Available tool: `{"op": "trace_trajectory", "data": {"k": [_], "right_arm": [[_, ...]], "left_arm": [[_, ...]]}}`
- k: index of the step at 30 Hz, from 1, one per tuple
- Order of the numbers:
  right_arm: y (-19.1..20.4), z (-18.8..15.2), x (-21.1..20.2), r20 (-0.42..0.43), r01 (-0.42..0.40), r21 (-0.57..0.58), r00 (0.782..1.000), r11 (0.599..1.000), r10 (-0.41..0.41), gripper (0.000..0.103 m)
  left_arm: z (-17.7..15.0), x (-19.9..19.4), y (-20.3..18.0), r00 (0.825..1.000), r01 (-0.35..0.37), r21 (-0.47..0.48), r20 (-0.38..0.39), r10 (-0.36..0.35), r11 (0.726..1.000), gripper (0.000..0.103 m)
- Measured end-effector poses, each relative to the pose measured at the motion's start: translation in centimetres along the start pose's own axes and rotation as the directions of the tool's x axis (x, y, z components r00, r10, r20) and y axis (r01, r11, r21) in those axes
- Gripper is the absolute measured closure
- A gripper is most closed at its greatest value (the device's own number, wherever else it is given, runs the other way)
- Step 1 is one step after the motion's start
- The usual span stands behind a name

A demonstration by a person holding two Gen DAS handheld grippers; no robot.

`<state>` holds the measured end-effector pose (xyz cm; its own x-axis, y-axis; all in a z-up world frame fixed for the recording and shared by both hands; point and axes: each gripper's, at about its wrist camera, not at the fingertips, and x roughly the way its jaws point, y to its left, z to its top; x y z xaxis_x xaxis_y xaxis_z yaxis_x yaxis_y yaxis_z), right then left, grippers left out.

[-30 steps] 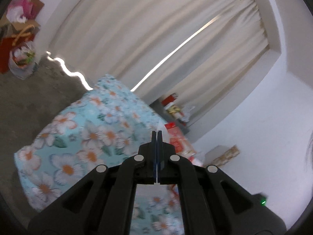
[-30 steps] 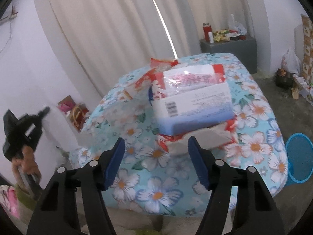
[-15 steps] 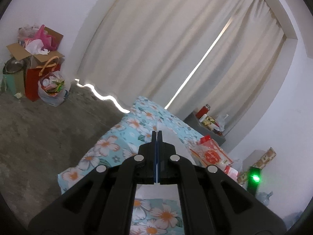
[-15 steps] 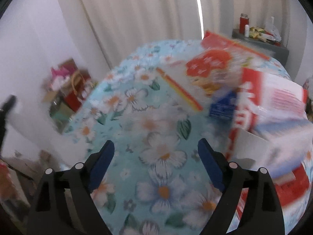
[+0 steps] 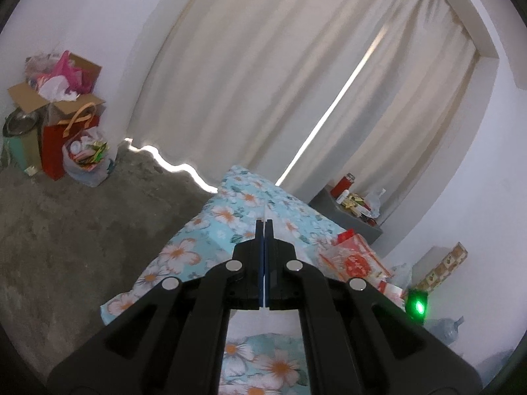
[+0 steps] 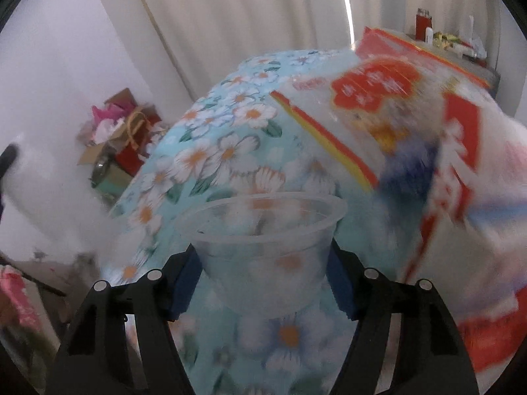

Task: Collect trash
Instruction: 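Lift the tissue with the left gripper while the right gripper grasps the clear plastic cup, then carry tissue and cup over the blue wastebasket and open both grippers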

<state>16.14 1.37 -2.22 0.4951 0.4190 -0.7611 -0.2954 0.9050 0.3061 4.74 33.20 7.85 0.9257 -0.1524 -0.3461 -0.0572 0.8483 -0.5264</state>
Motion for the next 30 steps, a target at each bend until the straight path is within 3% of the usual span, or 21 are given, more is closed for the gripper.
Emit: {"op": "trace_trajectory", "data": {"k": [3, 7, 12, 17, 22, 24, 30], "right_arm": [[-0.8, -2.1, -3.3, 0.035, -0.042, 0.029, 0.999, 0.999, 0.041, 0.036], [-2.5, -3.7, -9.1, 0.146, -0.077, 0.082, 0.987, 0.994, 0.064, 0.036], [-6.3, -4.8, -17.0, 0.334, -0.073, 0.181, 0.942, 0.981, 0.008, 0.036], [-11.4, -6.5, -23.7, 0.465, -0.019, 0.309, 0.875, 0.951, -0.134, 0.036], [-16.6, -9.1, -28.2, 0.513, 0.014, 0.446, 0.815, 0.895, -0.268, 0.036], [-18.6, -10.4, -29.6, 0.521, 0.024, 0.496, 0.792, 0.868, -0.319, 0.036], [-24.6, -14.2, -32.0, 0.485, 0.061, 0.642, 0.740, 0.765, -0.466, 0.036]], "left_arm": [[-0.1, -0.2, -2.3, 0.999, 0.044, 0.026, 0.001, -0.044, 0.999, 0.103], [-0.3, -0.1, -6.1, 0.993, 0.117, 0.073, -0.017, -0.116, 0.990, 0.103], [-0.6, 0.6, -12.5, 0.966, 0.256, 0.139, -0.072, -0.248, 0.957, 0.103], [-1.6, 2.1, -21.8, 0.906, 0.418, 0.228, -0.170, -0.387, 0.879, 0.103], [-4.3, 4.2, -31.9, 0.830, 0.551, 0.301, -0.289, -0.476, 0.778, 0.103], [-6.0, 5.4, -36.1, 0.794, 0.599, 0.315, -0.347, -0.498, 0.736, 0.103], [-11.7, 8.4, -46.4, 0.713, 0.688, 0.354, -0.496, -0.496, 0.634, 0.103]]}}
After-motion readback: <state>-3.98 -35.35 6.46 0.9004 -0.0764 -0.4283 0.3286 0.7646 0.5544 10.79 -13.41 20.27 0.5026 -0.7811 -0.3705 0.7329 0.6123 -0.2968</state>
